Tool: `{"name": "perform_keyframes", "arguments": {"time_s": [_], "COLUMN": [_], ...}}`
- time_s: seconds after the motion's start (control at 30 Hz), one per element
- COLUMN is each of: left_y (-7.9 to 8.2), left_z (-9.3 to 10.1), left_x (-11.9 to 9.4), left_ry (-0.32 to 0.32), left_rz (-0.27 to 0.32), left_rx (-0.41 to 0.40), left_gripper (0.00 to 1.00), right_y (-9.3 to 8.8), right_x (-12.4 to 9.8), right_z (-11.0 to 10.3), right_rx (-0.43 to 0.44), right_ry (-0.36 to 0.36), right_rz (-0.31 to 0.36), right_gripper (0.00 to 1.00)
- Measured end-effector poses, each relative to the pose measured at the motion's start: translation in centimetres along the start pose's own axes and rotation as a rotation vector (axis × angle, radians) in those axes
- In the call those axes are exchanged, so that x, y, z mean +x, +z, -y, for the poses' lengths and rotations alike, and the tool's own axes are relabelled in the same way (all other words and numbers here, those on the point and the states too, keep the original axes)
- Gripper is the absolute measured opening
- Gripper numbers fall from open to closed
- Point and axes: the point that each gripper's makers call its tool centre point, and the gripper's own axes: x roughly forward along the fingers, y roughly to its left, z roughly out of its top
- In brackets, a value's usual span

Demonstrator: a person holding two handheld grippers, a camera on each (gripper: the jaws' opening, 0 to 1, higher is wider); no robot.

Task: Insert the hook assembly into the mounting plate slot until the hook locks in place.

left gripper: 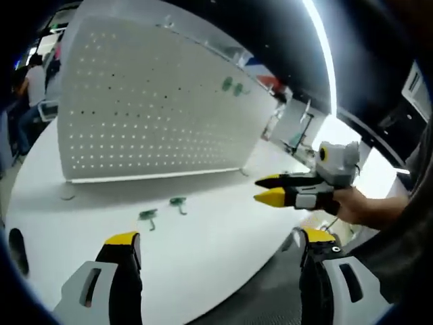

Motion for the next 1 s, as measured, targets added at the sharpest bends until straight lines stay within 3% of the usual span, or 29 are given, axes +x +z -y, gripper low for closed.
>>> {"name": "perform_keyframes", "arguments": {"time_s": [0.23, 0.63, 0.77, 1.0], "left_y": [-0.3, 0.1, 0.2, 0.3], "left_z": [-1.3, -1.8, -1.6, -1.9], "left_x": [1.6, 5.7, 7.4, 10.1], "left_ry": [-0.017, -0.085, -0.126, -0.157], "left_rz": [-0.064, -0.151, -0.176, -0.217], "left_rx": [0.060, 0.142, 0.113, 0.155], "left_gripper": [0.98, 0.97, 0.96, 0.93], "right_y": [-2.0, -3.5, -4.1, -4.7], "right_x": [-0.4, -0.8, -0.8, -0.7], "right_z": [-1.6, -1.2, -1.0, -0.2], "right_rx": [0.001, 0.068, 0.086, 0.111], "right_ry": [0.029, 0.021, 0.018, 0.005], "right_rz": [-0.034, -0.056, -0.066, -0.077], "right_gripper": [0.29, 0.27, 0.27, 0.26]}}
